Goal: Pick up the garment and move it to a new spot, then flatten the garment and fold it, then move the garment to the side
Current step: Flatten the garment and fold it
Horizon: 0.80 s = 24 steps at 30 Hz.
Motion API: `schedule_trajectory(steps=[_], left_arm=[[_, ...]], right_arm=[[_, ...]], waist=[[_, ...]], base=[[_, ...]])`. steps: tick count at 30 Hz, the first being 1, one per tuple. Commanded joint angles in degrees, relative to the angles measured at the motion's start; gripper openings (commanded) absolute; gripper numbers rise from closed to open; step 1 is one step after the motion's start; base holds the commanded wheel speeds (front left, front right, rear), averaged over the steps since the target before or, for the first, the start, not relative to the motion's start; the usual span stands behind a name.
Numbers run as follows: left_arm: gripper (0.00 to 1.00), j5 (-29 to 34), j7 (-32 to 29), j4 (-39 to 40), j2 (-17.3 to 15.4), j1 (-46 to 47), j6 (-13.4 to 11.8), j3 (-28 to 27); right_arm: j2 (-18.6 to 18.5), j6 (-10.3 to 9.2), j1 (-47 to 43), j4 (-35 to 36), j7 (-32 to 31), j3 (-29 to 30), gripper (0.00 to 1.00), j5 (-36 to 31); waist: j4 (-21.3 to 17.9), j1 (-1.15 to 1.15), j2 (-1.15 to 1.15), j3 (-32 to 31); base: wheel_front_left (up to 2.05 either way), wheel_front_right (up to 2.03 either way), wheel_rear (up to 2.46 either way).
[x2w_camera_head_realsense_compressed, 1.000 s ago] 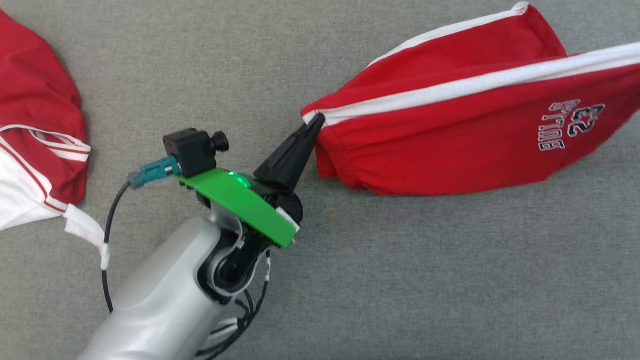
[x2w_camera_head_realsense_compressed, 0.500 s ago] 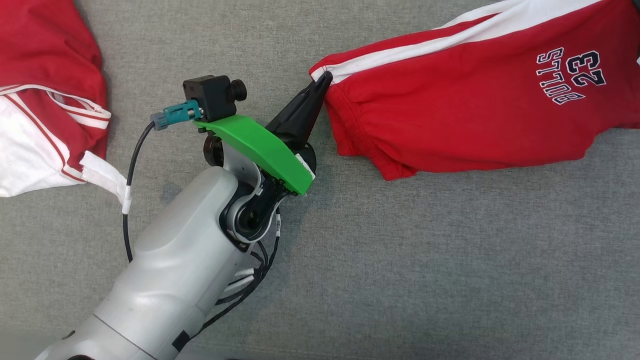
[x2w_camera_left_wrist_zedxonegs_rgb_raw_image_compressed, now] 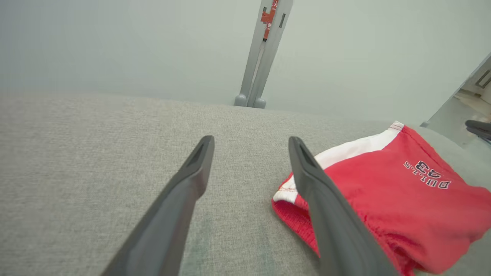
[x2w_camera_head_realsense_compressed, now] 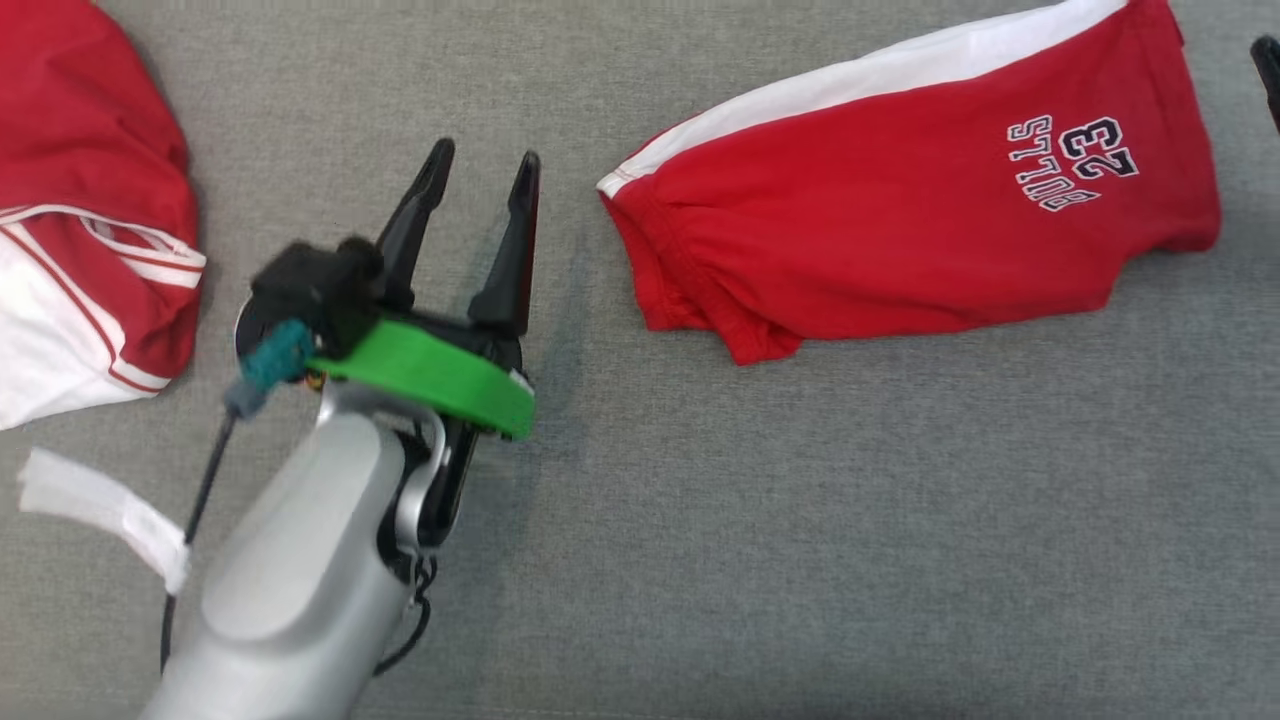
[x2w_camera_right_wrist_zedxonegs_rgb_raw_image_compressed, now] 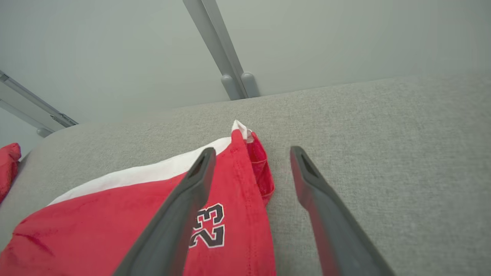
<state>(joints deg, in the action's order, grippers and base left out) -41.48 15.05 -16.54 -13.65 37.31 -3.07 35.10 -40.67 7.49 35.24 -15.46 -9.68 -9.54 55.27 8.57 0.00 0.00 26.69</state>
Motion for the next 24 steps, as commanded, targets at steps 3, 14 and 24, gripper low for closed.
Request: schedule_trajectory(steps=[3, 14, 24], left_arm=[[1.0, 9.9, 0.2, 6.4, 0.9, -8.9, -4.0, -4.2], [1.0, 23.3, 0.2, 14.9, 7.9, -23.2, -3.5, -6.4], [1.0, 26.0, 0.2, 14.9, 10.5, -26.0, -0.9, -6.2]], right_arm=[[0.6, 0.01, -4.3, -0.1, -0.4, -0.4, 1.0, 0.8], [1.5, 0.01, -1.9, -8.5, -2.0, -1.4, 1.0, -2.5], [3.2, 0.01, 4.3, -22.5, -4.6, -2.8, 1.0, -6.4]], waist=[[-3.1, 0.0, 0.0, -3.1], [3.4, 0.0, 0.0, -3.6], [10.2, 0.0, 0.0, -2.9]], base=[[0.0, 0.0, 0.0], [0.0, 0.0, 0.0], [0.0, 0.0, 0.0]])
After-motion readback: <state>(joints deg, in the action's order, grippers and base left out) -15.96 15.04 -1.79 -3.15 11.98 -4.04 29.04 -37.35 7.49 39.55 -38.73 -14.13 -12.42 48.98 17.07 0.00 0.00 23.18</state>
